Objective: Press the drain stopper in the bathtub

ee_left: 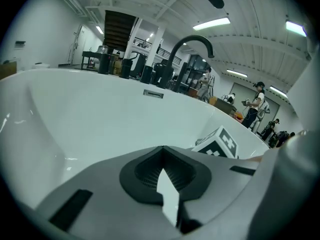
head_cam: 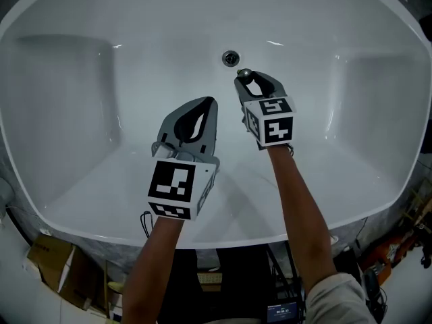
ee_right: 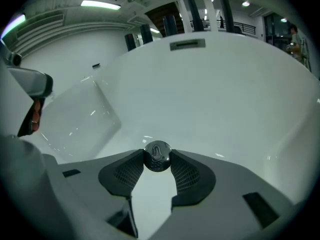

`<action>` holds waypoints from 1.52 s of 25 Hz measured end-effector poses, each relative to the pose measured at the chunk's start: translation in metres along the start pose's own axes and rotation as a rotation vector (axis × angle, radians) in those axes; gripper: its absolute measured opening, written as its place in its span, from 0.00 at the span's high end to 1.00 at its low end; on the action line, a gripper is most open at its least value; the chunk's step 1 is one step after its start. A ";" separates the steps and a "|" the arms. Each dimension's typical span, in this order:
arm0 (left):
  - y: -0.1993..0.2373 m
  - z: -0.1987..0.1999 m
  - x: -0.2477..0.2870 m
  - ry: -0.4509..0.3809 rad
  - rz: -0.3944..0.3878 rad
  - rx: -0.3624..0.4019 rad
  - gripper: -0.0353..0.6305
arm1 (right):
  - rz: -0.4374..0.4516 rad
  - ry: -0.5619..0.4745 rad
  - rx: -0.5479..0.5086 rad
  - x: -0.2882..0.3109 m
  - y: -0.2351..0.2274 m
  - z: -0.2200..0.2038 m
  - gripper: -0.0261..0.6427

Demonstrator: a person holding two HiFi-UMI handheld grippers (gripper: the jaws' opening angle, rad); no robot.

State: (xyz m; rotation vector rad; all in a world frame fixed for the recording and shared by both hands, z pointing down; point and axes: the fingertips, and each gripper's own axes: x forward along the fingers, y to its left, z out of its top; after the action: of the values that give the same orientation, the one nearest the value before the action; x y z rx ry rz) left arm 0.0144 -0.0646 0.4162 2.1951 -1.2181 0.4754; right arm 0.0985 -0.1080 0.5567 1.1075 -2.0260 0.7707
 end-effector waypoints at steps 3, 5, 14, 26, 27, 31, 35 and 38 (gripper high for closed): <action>-0.011 0.020 -0.025 -0.019 0.017 -0.031 0.95 | 0.017 -0.041 -0.007 -0.052 0.022 0.022 0.69; -0.020 0.039 -0.049 -0.035 0.020 -0.045 0.95 | 0.026 -0.074 -0.017 -0.093 0.040 0.040 0.69; -0.068 0.115 -0.156 -0.097 -0.040 -0.067 0.95 | 0.045 -0.227 -0.021 -0.263 0.125 0.110 0.69; -0.143 0.203 -0.332 -0.187 -0.188 0.038 0.95 | -0.027 -0.451 -0.025 -0.489 0.248 0.174 0.69; -0.147 0.210 -0.345 -0.196 -0.203 0.052 0.95 | -0.039 -0.476 -0.028 -0.504 0.256 0.180 0.69; -0.163 0.233 -0.393 -0.242 -0.262 0.086 0.95 | -0.082 -0.560 -0.036 -0.563 0.293 0.196 0.69; -0.180 0.260 -0.431 -0.301 -0.330 0.126 0.95 | -0.102 -0.619 -0.010 -0.614 0.319 0.206 0.69; -0.196 0.278 -0.457 -0.346 -0.372 0.175 0.95 | -0.132 -0.673 -0.034 -0.651 0.322 0.210 0.69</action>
State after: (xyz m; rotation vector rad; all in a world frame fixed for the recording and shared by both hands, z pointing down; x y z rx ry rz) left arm -0.0479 0.1354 -0.1136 2.6599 -0.9216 0.0492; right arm 0.0144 0.1803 -0.1370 1.6144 -2.4519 0.3068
